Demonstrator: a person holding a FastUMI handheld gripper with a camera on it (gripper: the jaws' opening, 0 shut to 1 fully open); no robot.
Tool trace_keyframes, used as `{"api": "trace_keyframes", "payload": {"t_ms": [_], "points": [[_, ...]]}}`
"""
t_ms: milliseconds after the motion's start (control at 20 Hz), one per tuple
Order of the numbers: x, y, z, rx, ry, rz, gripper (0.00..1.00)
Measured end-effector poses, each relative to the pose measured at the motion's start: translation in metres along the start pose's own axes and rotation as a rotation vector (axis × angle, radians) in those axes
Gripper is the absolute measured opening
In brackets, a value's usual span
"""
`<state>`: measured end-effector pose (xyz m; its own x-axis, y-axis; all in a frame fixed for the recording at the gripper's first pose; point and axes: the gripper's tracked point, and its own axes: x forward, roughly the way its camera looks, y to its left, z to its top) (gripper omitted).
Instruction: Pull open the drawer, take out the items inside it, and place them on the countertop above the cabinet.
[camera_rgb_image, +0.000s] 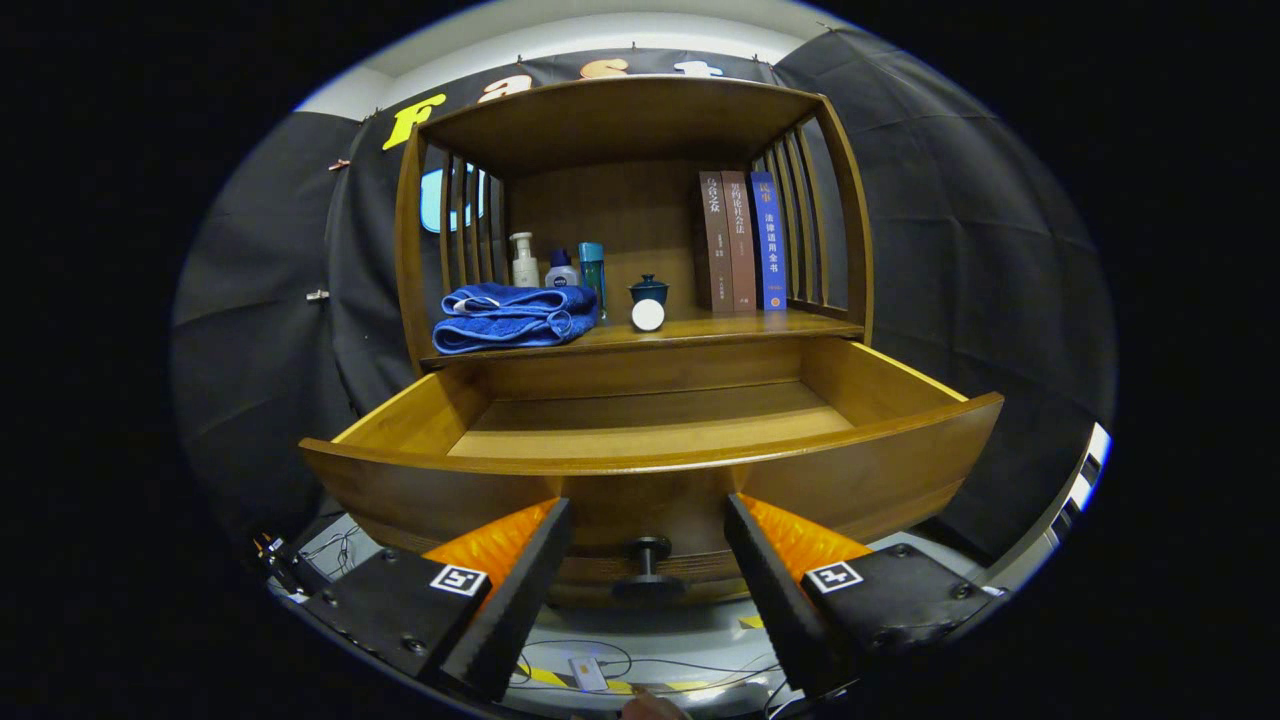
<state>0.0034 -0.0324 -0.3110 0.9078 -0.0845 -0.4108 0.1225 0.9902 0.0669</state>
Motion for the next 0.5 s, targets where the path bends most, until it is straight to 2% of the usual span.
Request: {"api": "trace_keyframes", "payload": {"t_ms": [500], "points": [[0.051, 0.008, 0.028, 0.037, 0.003, 0.028, 1.0]]}}
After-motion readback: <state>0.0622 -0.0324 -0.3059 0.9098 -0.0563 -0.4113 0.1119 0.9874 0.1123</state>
